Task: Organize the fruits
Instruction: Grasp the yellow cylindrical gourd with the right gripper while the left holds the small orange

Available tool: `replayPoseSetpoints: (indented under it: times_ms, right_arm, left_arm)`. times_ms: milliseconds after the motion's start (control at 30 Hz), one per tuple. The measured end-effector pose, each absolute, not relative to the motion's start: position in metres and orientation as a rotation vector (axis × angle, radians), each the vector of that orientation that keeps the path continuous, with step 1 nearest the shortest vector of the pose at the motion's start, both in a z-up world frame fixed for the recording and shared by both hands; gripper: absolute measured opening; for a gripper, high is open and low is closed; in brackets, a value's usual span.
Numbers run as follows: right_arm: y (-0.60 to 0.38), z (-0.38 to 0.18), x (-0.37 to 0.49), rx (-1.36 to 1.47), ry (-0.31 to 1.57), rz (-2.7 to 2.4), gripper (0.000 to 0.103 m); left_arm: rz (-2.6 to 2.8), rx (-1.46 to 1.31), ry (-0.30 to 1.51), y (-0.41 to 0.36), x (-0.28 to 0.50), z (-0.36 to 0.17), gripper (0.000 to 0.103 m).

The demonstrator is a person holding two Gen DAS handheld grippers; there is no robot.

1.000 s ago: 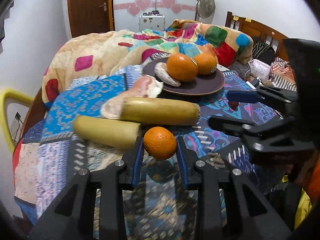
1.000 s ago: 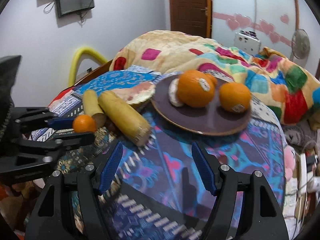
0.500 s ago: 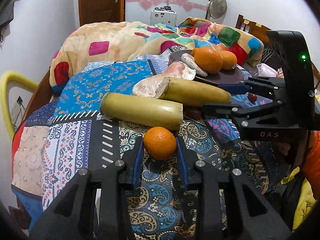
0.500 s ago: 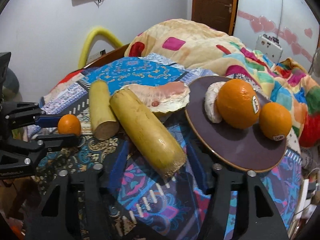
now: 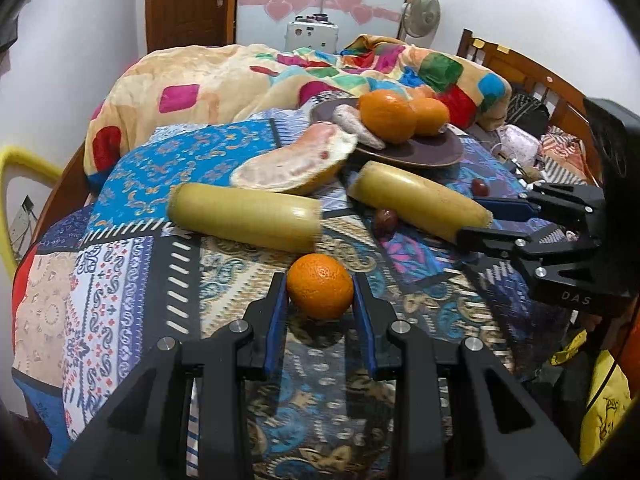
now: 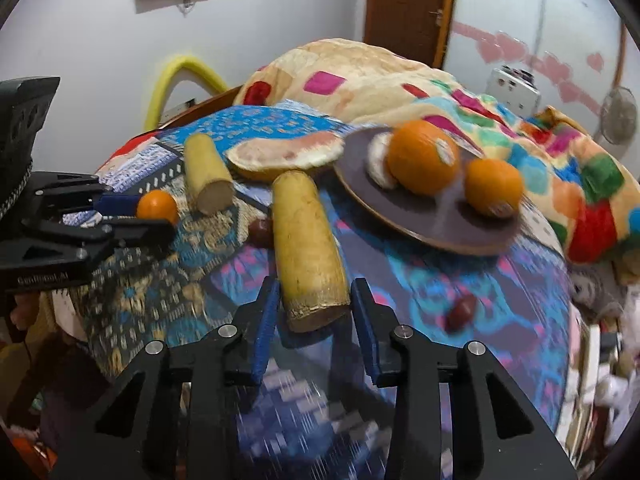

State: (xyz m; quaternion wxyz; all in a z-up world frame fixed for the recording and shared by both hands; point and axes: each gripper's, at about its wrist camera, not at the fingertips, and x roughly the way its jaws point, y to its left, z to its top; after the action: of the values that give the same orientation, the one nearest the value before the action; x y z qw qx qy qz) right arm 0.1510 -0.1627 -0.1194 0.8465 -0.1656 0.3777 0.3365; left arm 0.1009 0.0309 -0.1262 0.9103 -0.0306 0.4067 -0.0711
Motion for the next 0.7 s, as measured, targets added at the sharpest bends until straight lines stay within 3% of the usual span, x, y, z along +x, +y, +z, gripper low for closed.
replayPoseSetpoints:
  times_ms: [300,433,700]
  right_arm:
    - [-0.176,-0.114,0.138,-0.357,0.815,0.698,0.034]
    - [-0.166,-0.110,0.147,-0.353,0.790,0.711,0.044]
    - [-0.142,-0.124,0.173,-0.350,0.828,0.750,0.044]
  left_arm:
    - [-0.194,-0.043,0.843,0.011,0.096,-0.124,0.032]
    - [-0.202,-0.044,0.851,0.009,0.099,-0.126,0.032]
    - [-0.199,-0.053,0.865,0.012,0.107,-0.132,0.032]
